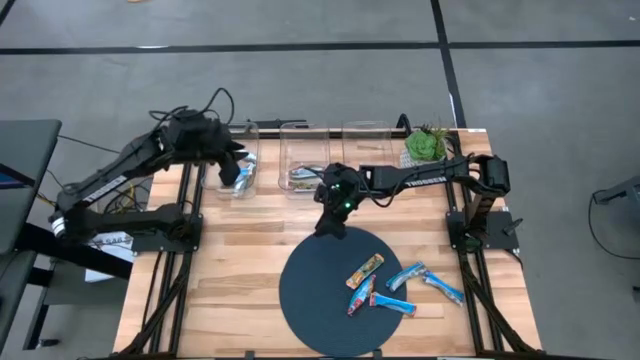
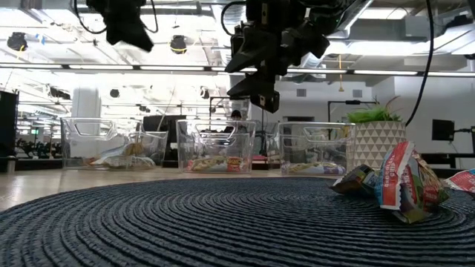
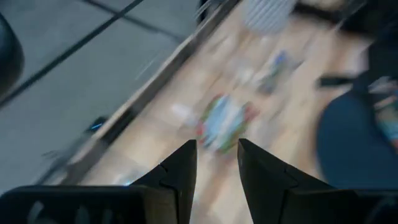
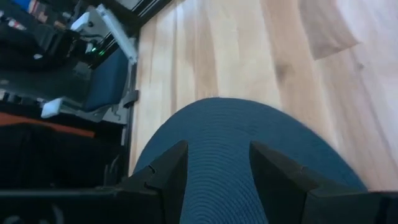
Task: Pick and place Granola Bars by type
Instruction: Put the yellow granola bar into the left transparent bin
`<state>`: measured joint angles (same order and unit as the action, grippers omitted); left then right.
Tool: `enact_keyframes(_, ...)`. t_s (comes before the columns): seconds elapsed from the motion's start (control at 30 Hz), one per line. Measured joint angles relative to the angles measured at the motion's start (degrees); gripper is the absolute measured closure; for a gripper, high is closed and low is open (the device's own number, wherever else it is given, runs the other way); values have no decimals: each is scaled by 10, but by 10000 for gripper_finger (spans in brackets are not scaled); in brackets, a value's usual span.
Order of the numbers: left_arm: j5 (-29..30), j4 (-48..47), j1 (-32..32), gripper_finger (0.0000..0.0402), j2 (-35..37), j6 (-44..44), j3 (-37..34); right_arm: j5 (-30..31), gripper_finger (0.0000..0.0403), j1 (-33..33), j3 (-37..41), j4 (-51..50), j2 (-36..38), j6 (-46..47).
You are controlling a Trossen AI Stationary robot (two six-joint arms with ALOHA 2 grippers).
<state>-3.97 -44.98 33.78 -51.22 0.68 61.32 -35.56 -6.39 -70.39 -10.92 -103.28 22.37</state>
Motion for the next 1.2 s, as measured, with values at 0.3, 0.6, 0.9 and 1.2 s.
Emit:
enact_keyframes(0.3,-65,190,-112,291,-12,-173,-34,-36,240,15,-1,-26,15,-50)
enact_keyframes(0.6,-51,365,-249,291,-71,-272,-105,-25,240,54,0,-163,57,-169)
enact_keyframes(0.9,-7,451,-334,291,-156,-321,-105,89,240,96,-1,-307,96,-294)
enact_keyframes(1.2,43,511,-387,291,-191,-374,-105,152,239,154,19,-372,95,-334)
